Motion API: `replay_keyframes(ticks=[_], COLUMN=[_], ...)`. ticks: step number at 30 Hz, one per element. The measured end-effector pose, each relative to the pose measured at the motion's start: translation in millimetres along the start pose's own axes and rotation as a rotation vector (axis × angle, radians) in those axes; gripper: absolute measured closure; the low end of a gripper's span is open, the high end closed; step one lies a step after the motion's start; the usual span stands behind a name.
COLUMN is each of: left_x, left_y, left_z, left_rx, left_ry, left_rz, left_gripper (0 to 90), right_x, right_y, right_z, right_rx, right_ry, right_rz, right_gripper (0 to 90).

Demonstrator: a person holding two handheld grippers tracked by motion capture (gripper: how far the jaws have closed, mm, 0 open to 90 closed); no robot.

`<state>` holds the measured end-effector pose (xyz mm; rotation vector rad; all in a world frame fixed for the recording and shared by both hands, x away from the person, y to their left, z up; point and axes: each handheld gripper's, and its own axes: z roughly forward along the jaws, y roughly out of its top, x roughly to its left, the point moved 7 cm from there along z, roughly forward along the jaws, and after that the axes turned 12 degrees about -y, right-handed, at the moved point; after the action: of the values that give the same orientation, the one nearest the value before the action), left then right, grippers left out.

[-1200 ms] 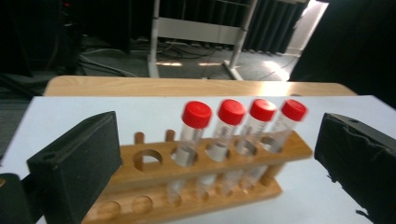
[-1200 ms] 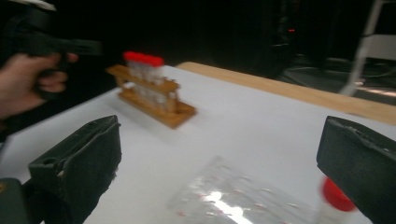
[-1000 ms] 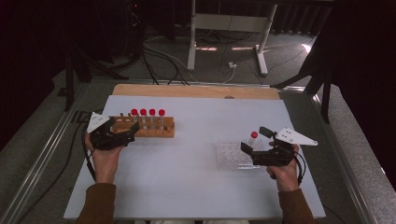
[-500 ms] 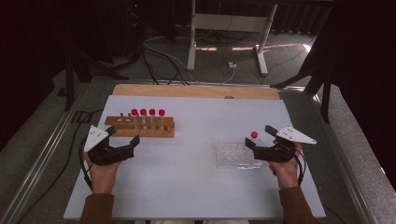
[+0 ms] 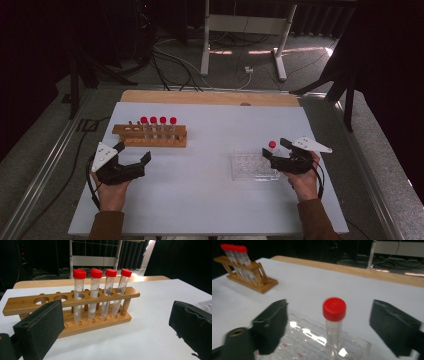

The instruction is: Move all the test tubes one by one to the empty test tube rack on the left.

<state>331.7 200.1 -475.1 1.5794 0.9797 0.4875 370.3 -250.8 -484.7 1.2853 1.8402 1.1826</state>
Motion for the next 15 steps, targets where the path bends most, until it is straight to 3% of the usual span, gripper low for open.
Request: replay_keyframes(ticks=[5,9,15], left_x=[-0.8,-1.2,-2.0], left_y=[1.9,0.2,-0.6], left_z=[-1.6,-1.1,-0.3], left_rx=[-0.007,0.001,0.005], left_ry=[-0.002,-0.002,-0.004], left_rz=[0.002,0.007,0.009], left_gripper=[0.6,0.6,0.6], right_x=[-1.4,-1.7,-2.3], right_y=[-9.6,-15.6,-20.7], right_z=[5.1,8.1,11.4], right_rx=[0.019,0.031,0.047], right_ry=[-0.011,-0.025,-0.036], right_rz=[-0.038,-0.068,-0.089], right_gripper=[40.2,53.8,65.5])
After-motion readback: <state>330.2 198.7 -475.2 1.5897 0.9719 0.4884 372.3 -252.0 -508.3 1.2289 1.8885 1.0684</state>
